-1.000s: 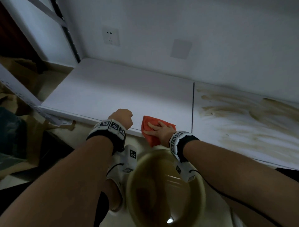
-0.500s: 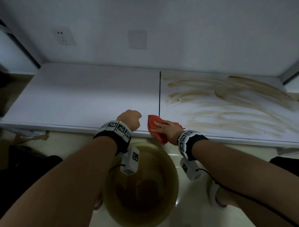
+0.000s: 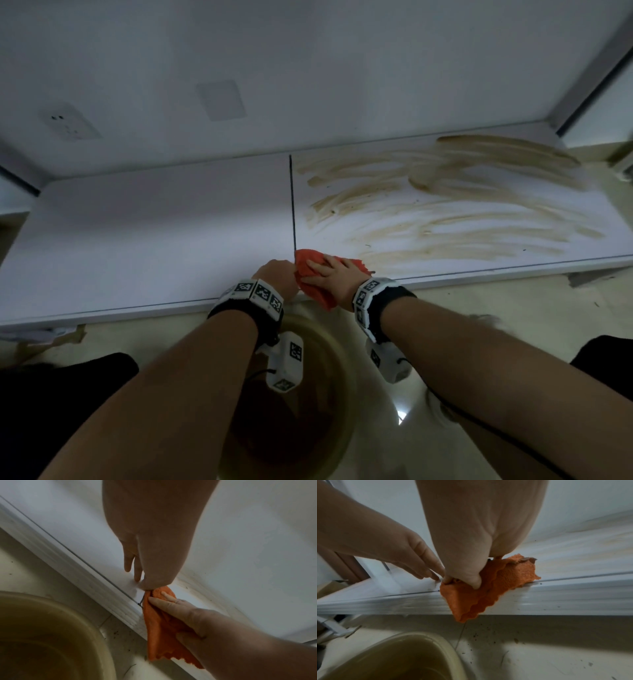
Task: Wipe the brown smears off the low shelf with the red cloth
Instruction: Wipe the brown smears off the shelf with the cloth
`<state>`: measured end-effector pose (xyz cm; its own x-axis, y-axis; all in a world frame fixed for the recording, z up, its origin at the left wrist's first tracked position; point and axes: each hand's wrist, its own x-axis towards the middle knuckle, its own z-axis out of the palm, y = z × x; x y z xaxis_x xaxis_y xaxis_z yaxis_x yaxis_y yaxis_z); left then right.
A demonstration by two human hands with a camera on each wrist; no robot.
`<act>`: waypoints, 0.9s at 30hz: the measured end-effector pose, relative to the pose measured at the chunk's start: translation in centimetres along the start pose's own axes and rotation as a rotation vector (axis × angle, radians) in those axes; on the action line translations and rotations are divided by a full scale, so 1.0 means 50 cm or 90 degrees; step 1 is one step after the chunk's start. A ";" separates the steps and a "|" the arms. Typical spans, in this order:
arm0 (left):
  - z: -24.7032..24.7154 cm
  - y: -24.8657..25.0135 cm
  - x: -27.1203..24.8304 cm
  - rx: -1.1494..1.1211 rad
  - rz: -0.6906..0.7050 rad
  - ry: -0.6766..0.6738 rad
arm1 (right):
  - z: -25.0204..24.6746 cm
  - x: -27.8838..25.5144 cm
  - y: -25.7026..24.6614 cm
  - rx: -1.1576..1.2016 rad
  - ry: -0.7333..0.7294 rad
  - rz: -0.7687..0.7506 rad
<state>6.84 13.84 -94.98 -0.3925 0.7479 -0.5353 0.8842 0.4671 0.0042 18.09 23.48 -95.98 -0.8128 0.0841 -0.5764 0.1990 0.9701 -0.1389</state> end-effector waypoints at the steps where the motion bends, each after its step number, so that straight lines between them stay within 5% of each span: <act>1: -0.002 0.003 0.002 0.010 -0.004 -0.009 | 0.001 0.000 0.003 0.003 -0.003 -0.003; 12: -0.018 0.012 0.013 0.018 -0.024 -0.119 | 0.023 -0.105 0.119 0.088 0.019 0.097; 21: -0.017 0.013 0.028 0.073 -0.015 -0.108 | -0.017 0.007 0.025 0.022 -0.020 0.016; 27: -0.018 0.004 0.022 0.073 -0.006 -0.106 | -0.002 -0.025 0.105 0.099 0.036 0.091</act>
<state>6.36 15.19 -94.80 -0.3626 0.6504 -0.6675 0.9073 0.4101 -0.0933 20.07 28.50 -95.91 -0.7991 0.2349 -0.5535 0.3928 0.9009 -0.1848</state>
